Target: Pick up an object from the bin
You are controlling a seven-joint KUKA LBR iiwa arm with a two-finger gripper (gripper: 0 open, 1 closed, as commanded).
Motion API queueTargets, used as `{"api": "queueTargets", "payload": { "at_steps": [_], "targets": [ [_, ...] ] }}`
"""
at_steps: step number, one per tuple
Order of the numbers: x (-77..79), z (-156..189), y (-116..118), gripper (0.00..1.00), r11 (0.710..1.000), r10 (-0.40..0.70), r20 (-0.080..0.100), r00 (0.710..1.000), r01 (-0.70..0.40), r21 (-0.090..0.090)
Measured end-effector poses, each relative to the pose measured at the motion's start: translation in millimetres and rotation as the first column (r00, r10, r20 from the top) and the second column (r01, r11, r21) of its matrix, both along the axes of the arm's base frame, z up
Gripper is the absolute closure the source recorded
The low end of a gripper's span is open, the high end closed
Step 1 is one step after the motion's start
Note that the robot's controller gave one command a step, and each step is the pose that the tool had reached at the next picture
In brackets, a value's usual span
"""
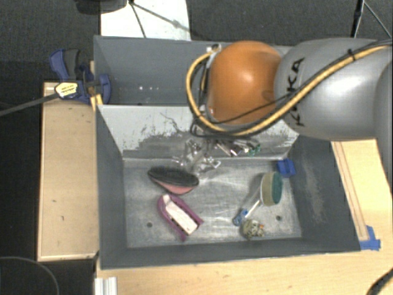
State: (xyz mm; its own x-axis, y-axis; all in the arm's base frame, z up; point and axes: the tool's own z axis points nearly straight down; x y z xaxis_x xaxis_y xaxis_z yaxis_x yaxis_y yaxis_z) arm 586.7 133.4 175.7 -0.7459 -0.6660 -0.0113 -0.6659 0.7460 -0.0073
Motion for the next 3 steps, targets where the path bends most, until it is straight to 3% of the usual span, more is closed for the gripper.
{"api": "queueTargets", "payload": {
  "at_steps": [1,2,3],
  "targets": [
    [-20.8,75,-4,1.0,1.0,-0.021,-0.002,1.0,0.021,0.001],
    [-21.7,70,-4,0.0,1.0,-0.022,-0.01,1.0,0.022,0.0],
    [-13.0,-82,11,0.0,0.988,0.153,-0.002,0.988,-0.153,0.001]
  ]
}}
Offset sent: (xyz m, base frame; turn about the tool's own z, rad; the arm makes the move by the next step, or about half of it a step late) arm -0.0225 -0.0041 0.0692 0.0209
